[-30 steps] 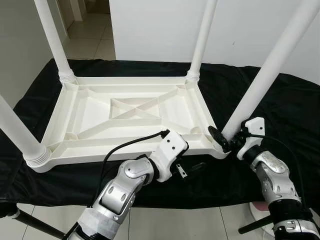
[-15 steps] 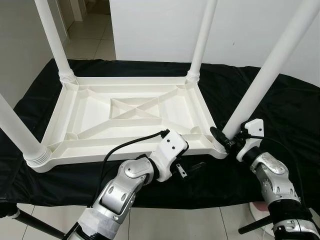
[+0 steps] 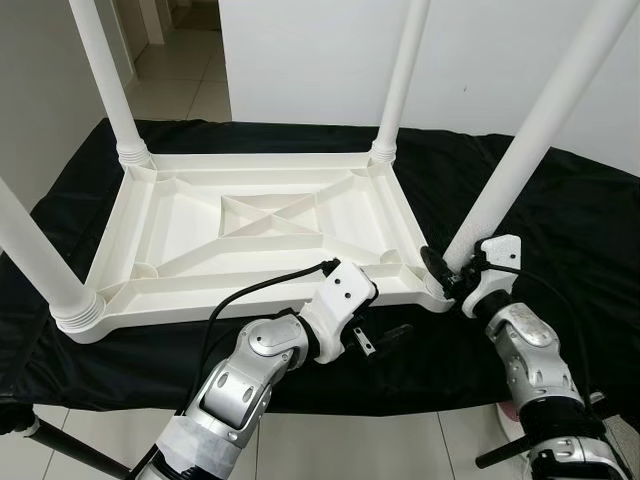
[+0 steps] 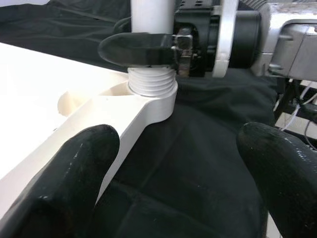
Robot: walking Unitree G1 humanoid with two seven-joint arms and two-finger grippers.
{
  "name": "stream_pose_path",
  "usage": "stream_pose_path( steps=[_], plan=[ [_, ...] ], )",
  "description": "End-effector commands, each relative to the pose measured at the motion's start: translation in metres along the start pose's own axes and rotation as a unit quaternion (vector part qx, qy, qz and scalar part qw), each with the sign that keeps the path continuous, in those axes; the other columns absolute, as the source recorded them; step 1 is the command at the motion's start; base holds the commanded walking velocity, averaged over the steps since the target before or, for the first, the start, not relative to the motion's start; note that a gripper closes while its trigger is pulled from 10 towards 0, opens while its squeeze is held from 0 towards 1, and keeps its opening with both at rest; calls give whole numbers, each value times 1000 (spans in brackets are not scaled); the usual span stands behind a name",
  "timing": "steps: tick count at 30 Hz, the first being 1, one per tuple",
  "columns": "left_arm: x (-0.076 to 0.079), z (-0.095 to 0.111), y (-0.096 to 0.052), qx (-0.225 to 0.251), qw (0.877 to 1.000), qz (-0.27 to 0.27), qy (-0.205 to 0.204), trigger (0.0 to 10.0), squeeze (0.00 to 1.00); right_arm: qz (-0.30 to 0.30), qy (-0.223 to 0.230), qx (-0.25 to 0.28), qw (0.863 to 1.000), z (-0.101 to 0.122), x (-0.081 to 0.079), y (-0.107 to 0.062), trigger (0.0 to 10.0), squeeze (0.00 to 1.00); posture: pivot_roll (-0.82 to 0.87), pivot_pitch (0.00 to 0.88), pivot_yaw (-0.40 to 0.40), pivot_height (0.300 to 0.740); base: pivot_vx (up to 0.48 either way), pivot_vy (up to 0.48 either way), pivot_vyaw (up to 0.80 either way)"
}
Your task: Building children table
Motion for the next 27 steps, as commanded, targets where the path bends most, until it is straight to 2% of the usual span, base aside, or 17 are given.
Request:
stream_pose_path(
  steps=[1,3,7,10,12,15,19,22,24,25,26,27],
  plan=[
    [-1,-2,-1,0,1000,19,-2,10000,0,-23,6,-45,999,-19,-8,-3,10000,0,33,89,-24,740,0,0,0],
    [-1,-1,-1,0,1000,19,-3,10000,0,-37,12,-46,998,-18,-11,-2,10000,0,33,89,-24,740,0,0,0],
    [-3,-2,-1,-1,1000,23,-2,10000,0,-98,37,-43,994,-18,-30,-5,10000,0,33,88,-31,740,0,0,0],
    [-5,-2,-1,-1,1000,25,-1,10000,0,-113,49,-43,991,-18,-38,-7,10000,0,34,84,-32,740,0,0,0],
    [-10,-2,-2,-1,999,32,1,10000,0,-156,60,-35,985,-16,-48,-14,10000,0,36,80,-34,740,0,0,0],
    [-13,-2,-3,-2,999,37,4,10000,0,-188,64,-25,980,-13,-51,-20,10000,0,37,76,-34,740,0,0,0],
    [-15,-2,-4,-3,999,39,5,10000,0,-191,72,-25,979,-13,-55,-22,10000,0,38,75,-35,740,0,0,0],
    [-19,-2,-5,-4,999,44,6,10000,0,-178,81,-31,980,-12,-67,-23,10000,0,32,68,-33,740,0,0,0],
    [-20,-3,-5,-4,999,44,8,10000,0,-182,77,-33,980,-11,-66,-24,10000,0,30,62,-33,740,0,0,0],
    [-20,-2,-4,-4,999,43,8,10000,0,-186,77,-32,979,-10,-64,-24,10000,463,30,60,-33,740,0,0,0],
    [-19,-2,-4,-4,999,43,9,10000,0,-179,78,-27,980,-10,-64,-24,10000,1000,28,57,-33,740,0,0,0],
    [-19,-2,-4,-4,999,43,9,10000,0,-179,78,-27,980,-10,-64,-24,10000,1000,28,57,-33,740,0,0,0]
  ],
)
Point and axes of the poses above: a point about 5 cm out from each wrist's last joint towards the gripper, its own y axis pointing out of the wrist towards the gripper, its own z axis along the axis of the wrist's last joint, x = y × z, the point moved 3 cm from there along y, pointing out of the wrist towards the gripper, and after that the axes turned 2 degrees about -y, right-handed, at the moved point
